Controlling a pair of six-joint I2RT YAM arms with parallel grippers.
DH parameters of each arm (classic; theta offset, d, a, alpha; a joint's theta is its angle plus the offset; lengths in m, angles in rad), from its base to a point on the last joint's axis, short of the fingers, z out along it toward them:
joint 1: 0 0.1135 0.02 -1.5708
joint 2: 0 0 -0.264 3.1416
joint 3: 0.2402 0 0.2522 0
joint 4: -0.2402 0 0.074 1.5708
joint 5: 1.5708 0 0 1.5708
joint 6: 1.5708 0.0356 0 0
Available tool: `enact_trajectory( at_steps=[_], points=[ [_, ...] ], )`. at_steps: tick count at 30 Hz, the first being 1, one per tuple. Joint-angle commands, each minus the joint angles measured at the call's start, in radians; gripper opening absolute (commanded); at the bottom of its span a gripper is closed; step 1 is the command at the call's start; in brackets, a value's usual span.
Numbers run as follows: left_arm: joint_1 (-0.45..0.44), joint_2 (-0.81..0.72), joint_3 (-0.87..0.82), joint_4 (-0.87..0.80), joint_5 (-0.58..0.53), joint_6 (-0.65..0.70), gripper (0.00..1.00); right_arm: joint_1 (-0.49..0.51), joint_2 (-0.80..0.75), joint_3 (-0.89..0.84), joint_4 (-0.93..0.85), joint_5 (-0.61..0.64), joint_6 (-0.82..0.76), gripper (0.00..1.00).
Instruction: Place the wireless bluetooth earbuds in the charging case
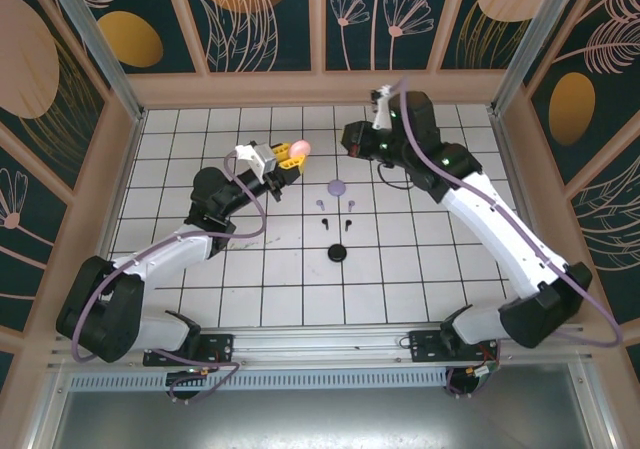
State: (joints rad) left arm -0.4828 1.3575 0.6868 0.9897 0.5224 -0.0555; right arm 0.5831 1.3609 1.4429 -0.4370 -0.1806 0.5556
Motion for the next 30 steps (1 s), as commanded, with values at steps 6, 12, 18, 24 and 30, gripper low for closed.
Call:
enact_trajectory(
  at_steps=[6, 12, 18, 24, 30],
  points=[
    [0.005, 0.121, 0.011, -0.141, -0.151, -0.275, 0.00, -0.005, -0.108, -0.359, 0.194, 0.156, 0.131, 0.20],
    [0.014, 0.224, 0.043, -0.276, -0.204, -0.433, 0.00, 0.031, -0.179, -0.533, 0.237, 0.191, 0.156, 0.34],
    [0.036, 0.350, 0.139, -0.407, -0.150, -0.545, 0.00, 0.065, -0.222, -0.619, 0.252, 0.191, 0.178, 0.47],
    [0.095, 0.466, 0.177, -0.455, -0.164, -0.649, 0.00, 0.083, -0.254, -0.627, 0.205, 0.191, 0.160, 0.50],
    [0.165, 0.557, 0.264, -0.522, -0.124, -0.691, 0.00, 0.085, -0.273, -0.616, 0.164, 0.184, 0.134, 0.51]
  ],
)
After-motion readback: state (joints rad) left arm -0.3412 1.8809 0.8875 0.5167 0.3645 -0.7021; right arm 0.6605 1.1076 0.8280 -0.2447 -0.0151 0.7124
